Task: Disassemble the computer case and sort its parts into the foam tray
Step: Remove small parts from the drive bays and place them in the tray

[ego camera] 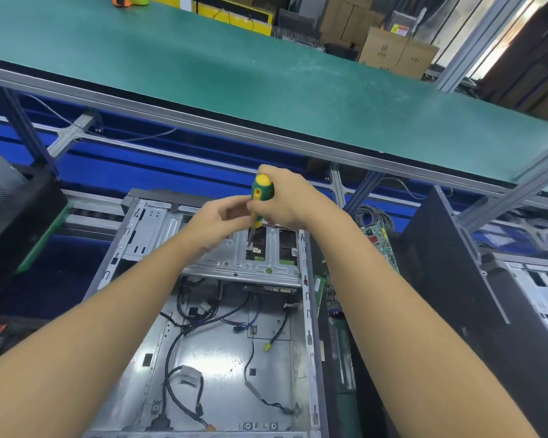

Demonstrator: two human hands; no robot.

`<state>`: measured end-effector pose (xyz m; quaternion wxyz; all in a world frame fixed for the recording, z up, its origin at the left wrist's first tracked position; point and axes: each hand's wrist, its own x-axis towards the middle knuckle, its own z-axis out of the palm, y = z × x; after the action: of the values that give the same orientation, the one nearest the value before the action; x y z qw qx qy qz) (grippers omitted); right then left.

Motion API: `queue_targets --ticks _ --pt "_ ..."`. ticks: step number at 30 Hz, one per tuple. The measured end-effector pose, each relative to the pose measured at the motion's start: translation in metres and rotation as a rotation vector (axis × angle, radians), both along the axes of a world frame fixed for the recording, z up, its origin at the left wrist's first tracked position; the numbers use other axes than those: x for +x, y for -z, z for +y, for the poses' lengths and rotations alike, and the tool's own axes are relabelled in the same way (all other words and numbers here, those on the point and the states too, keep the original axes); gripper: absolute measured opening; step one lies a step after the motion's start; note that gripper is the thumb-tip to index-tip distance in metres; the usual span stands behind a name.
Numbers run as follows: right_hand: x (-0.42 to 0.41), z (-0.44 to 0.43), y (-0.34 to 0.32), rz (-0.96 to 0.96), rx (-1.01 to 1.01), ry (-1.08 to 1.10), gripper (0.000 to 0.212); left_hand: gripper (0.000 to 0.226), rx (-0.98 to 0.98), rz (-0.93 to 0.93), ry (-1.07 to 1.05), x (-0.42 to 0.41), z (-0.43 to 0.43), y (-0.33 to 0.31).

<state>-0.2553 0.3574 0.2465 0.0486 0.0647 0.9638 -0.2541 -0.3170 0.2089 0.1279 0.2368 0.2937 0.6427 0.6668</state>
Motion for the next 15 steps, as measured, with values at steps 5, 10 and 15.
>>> queue_targets --ticks 5,10,15 --pt "0.002 0.001 -0.009 -0.177 -0.11 0.035 0.024 0.036 -0.106 0.146 0.005 0.007 0.009 -0.015" --pt "0.01 -0.014 0.0 0.011 0.007 0.192 0.06 0.023 -0.237 0.275 -0.272 0.017 0.02 -0.016" --pt "0.001 -0.017 0.0 0.133 0.198 0.173 0.008 0.021 -0.236 0.363 -0.272 0.02 0.032 -0.022"
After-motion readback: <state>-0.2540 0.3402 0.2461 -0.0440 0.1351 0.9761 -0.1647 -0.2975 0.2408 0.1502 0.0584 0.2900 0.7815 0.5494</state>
